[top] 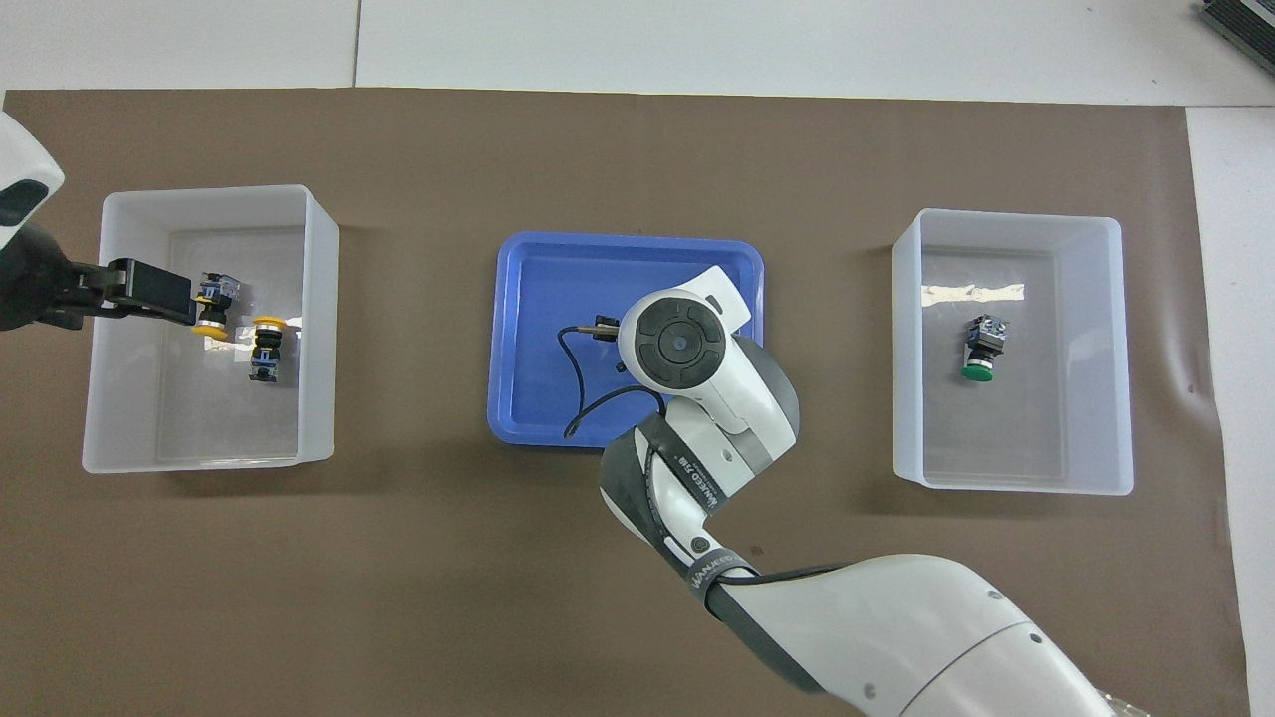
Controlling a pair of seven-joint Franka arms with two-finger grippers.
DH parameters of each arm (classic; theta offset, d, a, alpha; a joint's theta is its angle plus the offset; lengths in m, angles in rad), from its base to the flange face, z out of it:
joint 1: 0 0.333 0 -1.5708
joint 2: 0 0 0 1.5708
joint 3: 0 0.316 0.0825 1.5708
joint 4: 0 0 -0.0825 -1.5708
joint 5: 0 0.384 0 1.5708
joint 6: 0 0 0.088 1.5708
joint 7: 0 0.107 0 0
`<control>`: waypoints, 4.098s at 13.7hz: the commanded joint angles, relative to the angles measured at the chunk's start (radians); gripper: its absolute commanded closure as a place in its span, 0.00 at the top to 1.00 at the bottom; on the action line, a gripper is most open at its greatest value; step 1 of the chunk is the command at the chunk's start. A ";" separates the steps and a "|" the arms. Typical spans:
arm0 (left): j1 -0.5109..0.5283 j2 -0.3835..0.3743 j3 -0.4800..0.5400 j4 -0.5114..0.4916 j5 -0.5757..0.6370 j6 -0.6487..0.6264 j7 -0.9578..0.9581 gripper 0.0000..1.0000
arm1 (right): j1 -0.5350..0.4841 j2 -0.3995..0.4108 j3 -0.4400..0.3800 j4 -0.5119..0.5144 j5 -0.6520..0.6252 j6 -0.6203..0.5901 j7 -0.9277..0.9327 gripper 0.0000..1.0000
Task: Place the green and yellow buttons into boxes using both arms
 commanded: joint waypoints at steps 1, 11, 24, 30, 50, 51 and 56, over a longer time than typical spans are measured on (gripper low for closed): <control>0.002 -0.013 -0.004 -0.013 -0.010 0.036 -0.005 1.00 | 0.000 -0.022 0.004 -0.028 -0.026 -0.002 0.074 0.00; -0.007 -0.020 -0.007 -0.022 0.031 0.025 0.001 1.00 | -0.273 -0.327 0.003 -0.031 -0.020 -0.332 -0.199 0.00; -0.005 -0.036 -0.010 -0.037 0.031 -0.059 -0.007 1.00 | -0.549 -0.470 0.004 -0.537 0.096 0.020 -0.707 0.14; -0.005 -0.035 -0.012 -0.036 0.031 -0.050 0.004 1.00 | -0.572 -0.465 0.003 -0.577 0.098 0.076 -0.762 0.30; -0.001 -0.035 -0.012 -0.034 0.030 -0.039 0.047 1.00 | -0.605 -0.538 -0.006 0.020 0.081 -0.637 -0.731 1.00; -0.001 -0.035 -0.012 -0.034 0.030 -0.039 0.045 1.00 | -0.605 -0.558 -0.011 0.031 0.081 -0.680 -0.739 1.00; -0.001 -0.035 -0.012 -0.034 0.030 -0.039 0.045 1.00 | -0.612 -0.612 -0.010 0.109 0.055 -0.877 -0.768 1.00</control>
